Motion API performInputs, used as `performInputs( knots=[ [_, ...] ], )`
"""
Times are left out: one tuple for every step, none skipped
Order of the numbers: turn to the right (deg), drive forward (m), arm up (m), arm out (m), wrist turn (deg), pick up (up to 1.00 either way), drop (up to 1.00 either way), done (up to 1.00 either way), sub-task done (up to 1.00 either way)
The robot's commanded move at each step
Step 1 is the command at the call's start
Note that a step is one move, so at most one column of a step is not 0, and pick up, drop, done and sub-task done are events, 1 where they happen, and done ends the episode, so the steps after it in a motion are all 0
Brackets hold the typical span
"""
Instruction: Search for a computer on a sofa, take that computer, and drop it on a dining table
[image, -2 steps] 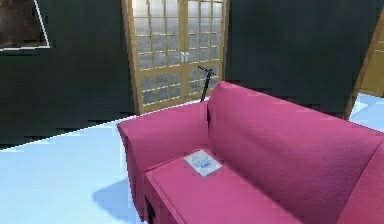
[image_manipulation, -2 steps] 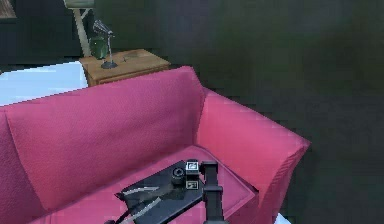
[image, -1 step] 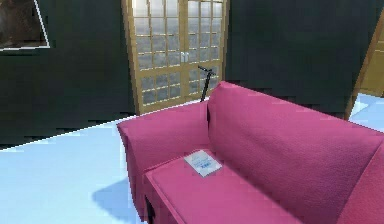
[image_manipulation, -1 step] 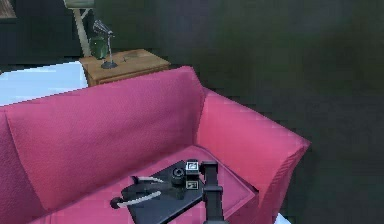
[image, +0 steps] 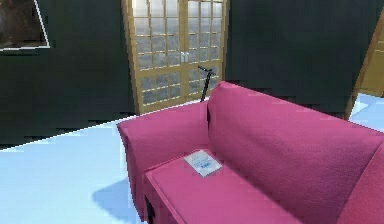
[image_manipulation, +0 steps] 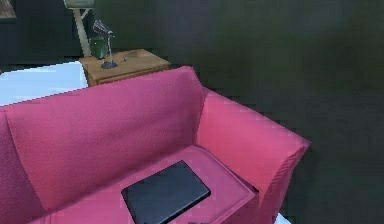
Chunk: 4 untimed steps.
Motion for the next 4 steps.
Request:
performInputs(
  knots=[
    [0.0, 0.00, 0.00, 0.00, 0.0, 1.00, 0.00, 0.00, 0.00],
    [0.0, 0.00, 0.10, 0.00, 0.0, 0.00, 0.00, 0.00, 0.00],
    [0.0, 0.00, 0.46, 0.00, 0.0, 0.00, 0.00, 0.00, 0.00],
    [0.0, 0.00, 0.00, 0.00, -45.0, 0.00, 0.00, 0.00, 0.00]
  ],
)
